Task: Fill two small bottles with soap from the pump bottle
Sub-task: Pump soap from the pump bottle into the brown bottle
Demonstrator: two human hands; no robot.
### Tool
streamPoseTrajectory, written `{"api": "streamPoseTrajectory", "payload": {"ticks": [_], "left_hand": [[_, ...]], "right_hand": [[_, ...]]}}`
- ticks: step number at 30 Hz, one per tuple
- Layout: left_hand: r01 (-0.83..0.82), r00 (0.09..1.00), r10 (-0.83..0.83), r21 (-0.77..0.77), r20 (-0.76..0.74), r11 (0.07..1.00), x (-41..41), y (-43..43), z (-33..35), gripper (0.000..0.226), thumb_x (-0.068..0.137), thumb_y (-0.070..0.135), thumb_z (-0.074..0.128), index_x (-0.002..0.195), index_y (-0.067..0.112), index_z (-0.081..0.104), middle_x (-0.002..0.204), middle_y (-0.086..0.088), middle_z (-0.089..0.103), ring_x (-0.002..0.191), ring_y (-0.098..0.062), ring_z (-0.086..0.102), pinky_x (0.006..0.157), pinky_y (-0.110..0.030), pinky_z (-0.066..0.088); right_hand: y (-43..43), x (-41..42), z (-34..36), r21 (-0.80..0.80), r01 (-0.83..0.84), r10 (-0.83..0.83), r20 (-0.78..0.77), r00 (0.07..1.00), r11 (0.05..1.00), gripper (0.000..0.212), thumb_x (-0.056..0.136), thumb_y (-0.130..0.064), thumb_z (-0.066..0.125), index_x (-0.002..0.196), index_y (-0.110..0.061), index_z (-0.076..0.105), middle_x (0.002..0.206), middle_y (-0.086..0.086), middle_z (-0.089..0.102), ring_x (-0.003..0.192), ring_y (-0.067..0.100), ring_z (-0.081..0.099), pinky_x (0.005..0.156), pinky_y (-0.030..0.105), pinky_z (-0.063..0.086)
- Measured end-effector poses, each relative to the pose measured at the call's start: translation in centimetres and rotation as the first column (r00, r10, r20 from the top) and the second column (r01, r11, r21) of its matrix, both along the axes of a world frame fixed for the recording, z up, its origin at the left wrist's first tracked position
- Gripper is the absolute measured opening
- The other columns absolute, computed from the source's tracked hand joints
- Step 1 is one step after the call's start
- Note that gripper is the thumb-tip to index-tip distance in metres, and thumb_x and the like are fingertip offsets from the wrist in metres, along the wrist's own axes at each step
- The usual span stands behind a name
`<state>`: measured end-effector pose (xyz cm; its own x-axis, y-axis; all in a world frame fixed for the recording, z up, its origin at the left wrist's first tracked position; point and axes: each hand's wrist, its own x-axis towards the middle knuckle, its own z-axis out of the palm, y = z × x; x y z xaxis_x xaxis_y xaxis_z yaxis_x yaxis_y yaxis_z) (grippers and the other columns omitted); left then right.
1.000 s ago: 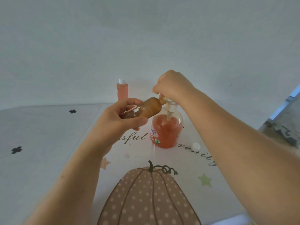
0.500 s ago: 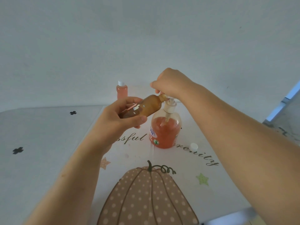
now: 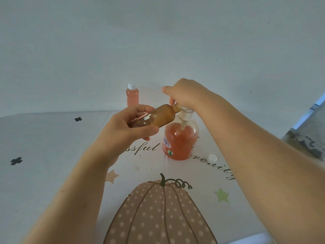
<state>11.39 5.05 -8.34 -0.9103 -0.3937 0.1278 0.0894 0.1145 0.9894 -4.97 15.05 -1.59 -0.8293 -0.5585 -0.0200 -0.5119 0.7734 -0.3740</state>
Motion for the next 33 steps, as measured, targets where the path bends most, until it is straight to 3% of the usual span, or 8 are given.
{"api": "streamPoseTrajectory", "payload": {"ticks": [3, 6, 10, 16, 23, 26, 30, 33], "left_hand": [[-0.008, 1.0, 0.008, -0.005, -0.007, 1.0, 0.0, 0.1, 0.1, 0.04, 0.075, 0.002, 0.078, 0.108, 0.022, 0.068, 0.092, -0.002, 0.071, 0.064, -0.015, 0.066, 0.055, -0.01, 0.044], [-0.012, 0.999, 0.012, 0.001, -0.033, 1.0, 0.1, 0.3, 0.4, 0.039, 0.076, 0.0, 0.077, 0.108, 0.021, 0.069, 0.092, -0.004, 0.07, 0.064, -0.016, 0.064, 0.055, -0.009, 0.044], [-0.009, 0.998, 0.01, 0.007, -0.058, 1.0, 0.2, 0.4, 0.6, 0.039, 0.075, 0.001, 0.078, 0.105, 0.024, 0.07, 0.094, -0.004, 0.071, 0.064, -0.016, 0.064, 0.055, -0.01, 0.044], [-0.006, 0.998, 0.006, 0.012, -0.067, 1.0, 0.2, 0.5, 0.6, 0.038, 0.076, 0.001, 0.078, 0.102, 0.027, 0.071, 0.093, -0.002, 0.071, 0.063, -0.016, 0.064, 0.059, -0.012, 0.047], [-0.011, 0.998, 0.011, -0.001, -0.068, 1.0, 0.2, 0.3, 0.3, 0.038, 0.076, 0.003, 0.079, 0.103, 0.028, 0.071, 0.095, -0.002, 0.072, 0.065, -0.018, 0.066, 0.061, -0.013, 0.048], [0.002, 0.999, -0.001, 0.005, -0.045, 1.0, 0.0, 0.2, 0.3, 0.038, 0.076, 0.004, 0.079, 0.104, 0.028, 0.071, 0.091, -0.001, 0.072, 0.066, -0.018, 0.068, 0.059, -0.014, 0.049], [0.022, 0.999, -0.021, 0.019, -0.049, 1.0, -0.2, -0.4, 0.1, 0.04, 0.07, 0.003, 0.084, 0.102, 0.024, 0.073, 0.085, 0.0, 0.072, 0.071, -0.019, 0.069, 0.067, -0.03, 0.058], [0.028, 0.999, -0.028, -0.014, -0.045, 1.0, -0.1, -0.6, 0.0, 0.038, 0.07, 0.006, 0.084, 0.103, 0.022, 0.073, 0.082, -0.002, 0.072, 0.073, -0.023, 0.07, 0.063, -0.03, 0.057]], "right_hand": [[0.0, 0.0, 0.0, 0.017, -0.017, 0.017, -0.024, 1.0, 1.0, 0.035, 0.103, -0.029, 0.043, 0.106, -0.005, 0.067, 0.098, 0.011, 0.064, 0.087, 0.028, 0.061, 0.072, 0.033, 0.041], [0.1, 0.1, 0.7, -0.047, 0.02, -0.022, -0.034, 0.999, 0.999, 0.042, 0.1, -0.041, 0.043, 0.1, -0.007, 0.069, 0.086, 0.004, 0.065, 0.079, 0.024, 0.061, 0.071, 0.033, 0.044], [0.0, 0.2, 1.6, -0.069, -0.007, 0.004, -0.034, 0.999, 0.998, 0.044, 0.101, -0.039, 0.042, 0.098, -0.009, 0.073, 0.093, 0.006, 0.074, 0.091, 0.027, 0.069, 0.081, 0.034, 0.05], [0.4, 0.4, 3.0, -0.167, -0.019, 0.033, 0.079, 0.996, 0.986, 0.036, 0.103, -0.027, 0.043, 0.094, -0.009, 0.072, 0.075, 0.001, 0.073, 0.08, 0.023, 0.066, 0.069, 0.028, 0.048], [-0.6, -0.3, 1.4, -0.133, 0.071, -0.067, 0.031, 0.997, 0.989, 0.028, 0.095, -0.02, 0.05, 0.1, -0.006, 0.073, 0.095, 0.009, 0.077, 0.091, 0.027, 0.071, 0.088, 0.038, 0.055], [-0.9, -0.7, 1.0, -0.106, 0.123, -0.121, 0.019, 0.992, 0.987, 0.026, 0.09, -0.015, 0.05, 0.099, -0.007, 0.073, 0.095, 0.01, 0.077, 0.091, 0.029, 0.073, 0.086, 0.037, 0.056], [-1.7, -1.2, 0.0, -0.01, 0.135, -0.135, 0.0, 0.991, 0.991, 0.025, 0.09, -0.014, 0.049, 0.096, -0.011, 0.073, 0.094, 0.006, 0.075, 0.088, 0.028, 0.071, 0.078, 0.033, 0.051], [-2.0, -1.5, -0.6, 0.017, 0.144, -0.144, 0.012, 0.99, 0.989, 0.025, 0.089, -0.017, 0.048, 0.093, -0.014, 0.073, 0.093, 0.005, 0.075, 0.087, 0.027, 0.068, 0.073, 0.032, 0.047]]}}
